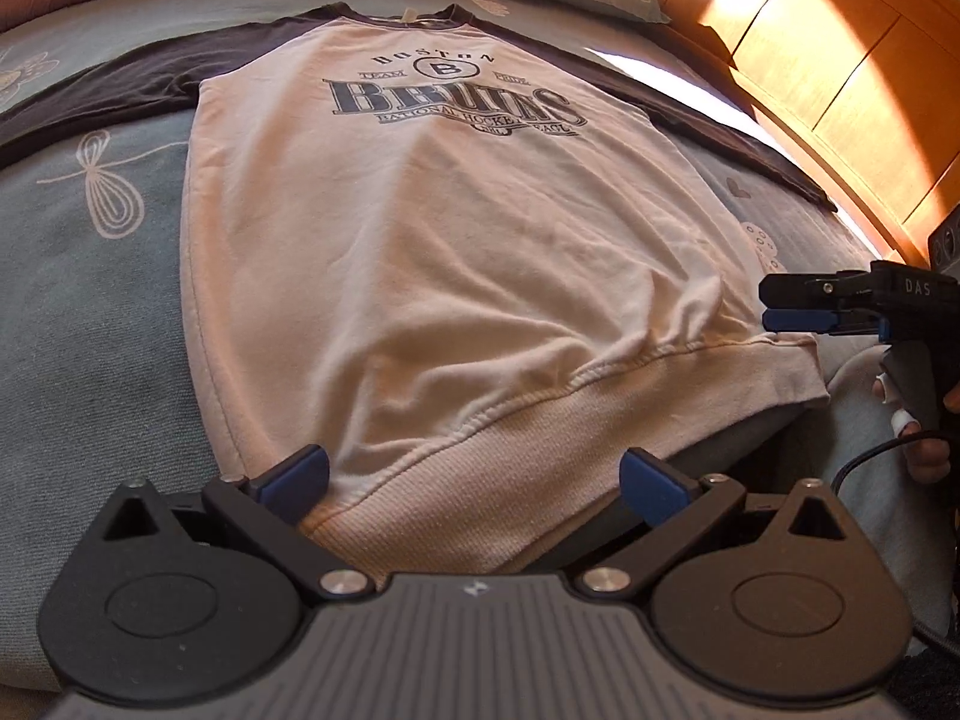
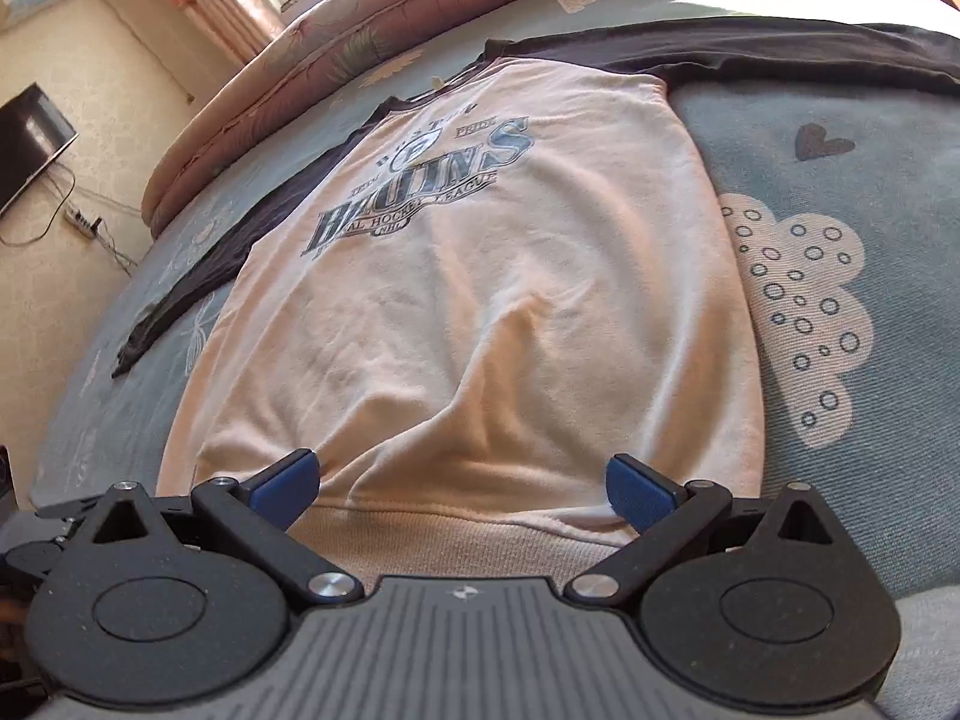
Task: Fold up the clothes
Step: 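Bring both grippers down to the ribbed hem of the sweatshirt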
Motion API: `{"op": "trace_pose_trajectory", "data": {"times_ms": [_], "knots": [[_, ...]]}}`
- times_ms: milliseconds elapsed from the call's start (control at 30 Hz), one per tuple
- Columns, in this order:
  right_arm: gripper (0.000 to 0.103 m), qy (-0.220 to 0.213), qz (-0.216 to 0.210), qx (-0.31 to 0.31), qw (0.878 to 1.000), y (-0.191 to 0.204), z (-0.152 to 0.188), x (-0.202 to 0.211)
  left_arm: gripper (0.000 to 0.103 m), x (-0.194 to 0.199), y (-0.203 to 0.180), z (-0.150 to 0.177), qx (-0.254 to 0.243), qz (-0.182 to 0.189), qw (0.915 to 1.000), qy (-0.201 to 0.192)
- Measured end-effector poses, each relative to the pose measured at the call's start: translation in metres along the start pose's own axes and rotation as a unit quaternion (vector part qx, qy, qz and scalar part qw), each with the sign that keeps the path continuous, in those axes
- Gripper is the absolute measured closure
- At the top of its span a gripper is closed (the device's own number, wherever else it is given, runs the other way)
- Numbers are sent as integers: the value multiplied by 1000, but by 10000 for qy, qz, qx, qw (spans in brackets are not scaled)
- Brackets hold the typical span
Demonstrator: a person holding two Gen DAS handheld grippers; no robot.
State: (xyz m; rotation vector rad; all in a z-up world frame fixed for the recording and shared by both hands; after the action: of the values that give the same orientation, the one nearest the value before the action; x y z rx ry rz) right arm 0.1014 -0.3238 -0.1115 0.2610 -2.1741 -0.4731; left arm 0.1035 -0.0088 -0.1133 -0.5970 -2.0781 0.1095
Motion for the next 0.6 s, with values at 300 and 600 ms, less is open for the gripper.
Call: {"op": "trace_pose_trajectory", "data": {"times_ms": [300, 600], "knots": [[0, 124, 114, 97, 9998, -6, 8, 4, 1, -20, -22, 2, -572, -290, 9978, 175], [0, -55, -51, -32, 10000, -11, 8, 9, 1, -5, -8, 5, -194, -133, 9997, -43]]}}
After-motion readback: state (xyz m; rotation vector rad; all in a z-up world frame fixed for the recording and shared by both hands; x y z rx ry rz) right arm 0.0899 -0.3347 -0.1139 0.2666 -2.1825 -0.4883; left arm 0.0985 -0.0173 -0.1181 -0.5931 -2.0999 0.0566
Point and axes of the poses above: each gripper's, at about its wrist camera, not at the fingertips, and x roughly against the way its jaws point, y to its left, z to its underside, the point moved 3 cm from there along -x, roughly the way its jaws point, and after that the axes turned 3 degrees about z, right-handed, at the moved point
